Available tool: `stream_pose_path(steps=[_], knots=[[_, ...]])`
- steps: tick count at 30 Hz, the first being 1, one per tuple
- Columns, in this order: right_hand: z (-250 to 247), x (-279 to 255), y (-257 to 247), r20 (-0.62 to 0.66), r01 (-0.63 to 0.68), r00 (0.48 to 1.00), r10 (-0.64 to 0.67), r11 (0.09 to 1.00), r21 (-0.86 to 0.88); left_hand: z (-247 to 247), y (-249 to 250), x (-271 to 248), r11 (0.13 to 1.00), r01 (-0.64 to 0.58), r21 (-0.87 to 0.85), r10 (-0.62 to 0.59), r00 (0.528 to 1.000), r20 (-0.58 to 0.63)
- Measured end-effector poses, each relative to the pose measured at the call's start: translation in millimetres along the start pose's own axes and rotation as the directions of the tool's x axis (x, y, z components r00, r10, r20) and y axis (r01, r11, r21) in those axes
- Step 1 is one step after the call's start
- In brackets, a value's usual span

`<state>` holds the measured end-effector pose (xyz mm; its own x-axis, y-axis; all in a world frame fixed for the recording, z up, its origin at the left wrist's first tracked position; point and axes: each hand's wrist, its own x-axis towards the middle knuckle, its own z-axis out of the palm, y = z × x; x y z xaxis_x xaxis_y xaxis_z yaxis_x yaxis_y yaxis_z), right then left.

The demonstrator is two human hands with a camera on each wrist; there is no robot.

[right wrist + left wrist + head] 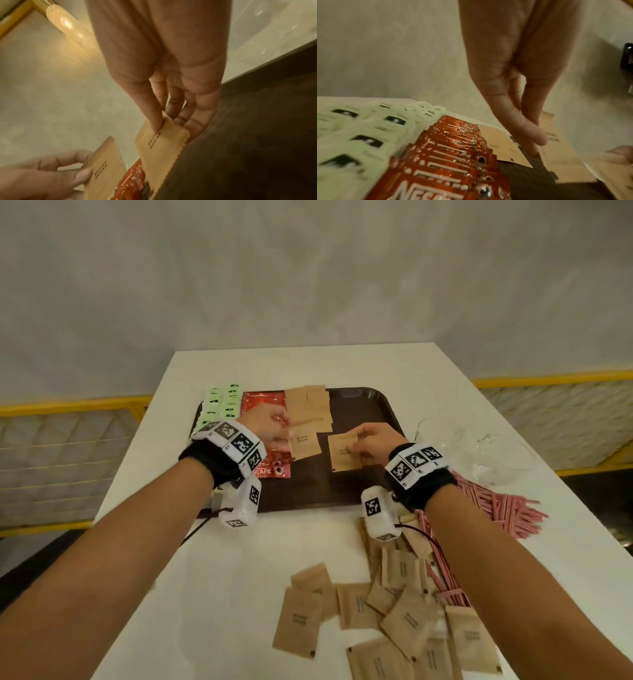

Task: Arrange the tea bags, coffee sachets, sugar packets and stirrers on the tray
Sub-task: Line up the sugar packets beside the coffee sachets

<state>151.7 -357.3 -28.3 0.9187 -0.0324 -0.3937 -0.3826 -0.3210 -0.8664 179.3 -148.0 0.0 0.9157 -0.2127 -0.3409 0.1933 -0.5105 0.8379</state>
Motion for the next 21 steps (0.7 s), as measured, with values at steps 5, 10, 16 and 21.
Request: stream_pose_path(steps=[5,10,16,21], knots=[[9,63,-20,-0.169,-0.026,0.986,0.014,0.997,-0.066,-3,5,52,0.994,0.032,0.102,-0.021,0.994,-0.109],[13,107,-25,-0.158,-0.048,0.987,0.027,0.991,-0.125,-8,6,83,0.919,0.013,0.394,0.035,0.993,-0.113],[16,136,-12,-0.096,-0.055,0.995,0.037,0.981,-0.187,-8,1,106,0.843,0.031,0.536,0.026,0.995,-0.098],[17,134,-17,-0.096,-0.05,0.995,0.028,0.972,-0.228,-6,-2,112,0.806,0.022,0.592,0.045,0.994,-0.098]])
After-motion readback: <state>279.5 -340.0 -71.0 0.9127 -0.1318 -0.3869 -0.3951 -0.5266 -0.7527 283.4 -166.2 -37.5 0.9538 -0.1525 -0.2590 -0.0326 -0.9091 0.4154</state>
